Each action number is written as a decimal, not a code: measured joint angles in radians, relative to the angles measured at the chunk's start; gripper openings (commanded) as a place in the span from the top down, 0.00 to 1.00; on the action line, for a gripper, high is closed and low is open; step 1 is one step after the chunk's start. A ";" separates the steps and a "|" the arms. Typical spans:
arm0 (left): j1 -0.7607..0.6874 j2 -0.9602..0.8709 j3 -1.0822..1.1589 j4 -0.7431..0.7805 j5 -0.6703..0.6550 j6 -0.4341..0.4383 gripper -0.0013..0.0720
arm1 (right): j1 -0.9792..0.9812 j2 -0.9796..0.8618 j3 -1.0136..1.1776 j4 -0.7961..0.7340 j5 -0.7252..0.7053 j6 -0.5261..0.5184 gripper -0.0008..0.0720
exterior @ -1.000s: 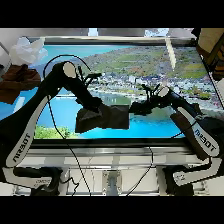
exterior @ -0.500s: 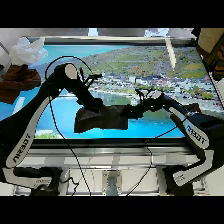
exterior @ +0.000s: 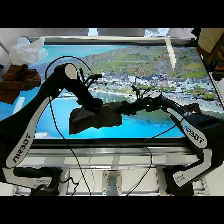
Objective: Fold the shirts.
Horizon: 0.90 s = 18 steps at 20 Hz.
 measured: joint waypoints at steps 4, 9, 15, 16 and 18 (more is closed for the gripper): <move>0.000 0.000 0.000 0.000 -0.012 0.001 0.97 | -0.080 0.077 0.001 0.029 -0.011 -0.034 0.95; 0.000 0.000 0.000 0.000 -0.015 0.003 0.97 | -0.280 0.336 0.022 -0.208 -0.021 0.027 0.95; 0.000 0.000 0.000 0.000 0.008 0.003 0.97 | -0.510 0.757 0.098 -0.842 0.053 0.314 0.95; 0.000 0.000 0.000 -0.002 0.011 0.000 0.97 | -0.558 0.805 0.103 -0.892 0.102 0.330 0.95; 0.000 0.000 0.000 -0.016 0.017 -0.006 0.97 | -0.664 0.882 0.109 -0.992 0.210 0.337 0.95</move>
